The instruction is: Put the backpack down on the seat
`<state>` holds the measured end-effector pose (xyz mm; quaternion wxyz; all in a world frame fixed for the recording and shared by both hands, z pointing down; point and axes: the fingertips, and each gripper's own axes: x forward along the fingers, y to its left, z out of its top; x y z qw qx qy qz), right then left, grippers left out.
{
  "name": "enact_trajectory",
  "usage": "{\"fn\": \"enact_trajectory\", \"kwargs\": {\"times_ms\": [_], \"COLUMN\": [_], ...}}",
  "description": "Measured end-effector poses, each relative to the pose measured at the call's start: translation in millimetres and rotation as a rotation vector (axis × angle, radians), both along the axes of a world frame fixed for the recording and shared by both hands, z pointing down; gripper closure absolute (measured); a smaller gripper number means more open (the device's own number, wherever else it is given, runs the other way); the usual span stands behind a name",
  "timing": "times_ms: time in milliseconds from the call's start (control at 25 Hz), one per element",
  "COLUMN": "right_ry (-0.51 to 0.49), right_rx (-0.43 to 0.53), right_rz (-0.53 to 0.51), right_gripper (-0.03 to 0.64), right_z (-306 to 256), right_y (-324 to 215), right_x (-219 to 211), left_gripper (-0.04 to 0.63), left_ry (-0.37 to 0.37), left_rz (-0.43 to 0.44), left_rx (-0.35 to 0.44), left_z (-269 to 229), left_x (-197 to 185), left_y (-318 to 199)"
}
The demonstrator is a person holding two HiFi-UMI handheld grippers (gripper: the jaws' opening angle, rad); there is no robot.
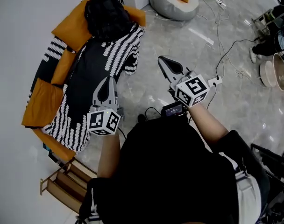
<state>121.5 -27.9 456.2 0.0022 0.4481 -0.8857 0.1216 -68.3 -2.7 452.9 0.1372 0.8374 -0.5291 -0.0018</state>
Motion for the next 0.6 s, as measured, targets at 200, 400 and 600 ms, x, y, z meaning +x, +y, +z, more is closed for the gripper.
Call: {"fn": "enact_trajectory", "kwargs": {"times_ms": [200, 400, 600], "right_ry": [-0.007, -0.008, -0.01], "right_rx": [-0.034, -0.06, -0.072], "right_rz": [-0.01, -0.025, -0.026], "right_gripper": [0.586, 0.584, 0.586], "right_z": [10.5, 18.1, 26.9], "right_y": [10.5, 15.5, 17.3], "right_x": [9.1, 15.8, 24.8], "left_gripper": [0.58, 0.58, 0.58], "left_ry": [0.024, 0.0, -0.019], "left_rz": [-0.002, 0.013, 0.029], "left_rx": [-0.001, -0.025, -0.054], "left_z": [-6.8, 1.5, 19.2], "left_x": [6.7, 18.5, 34.4], "left_y": [3.2, 5.9, 9.9]}}
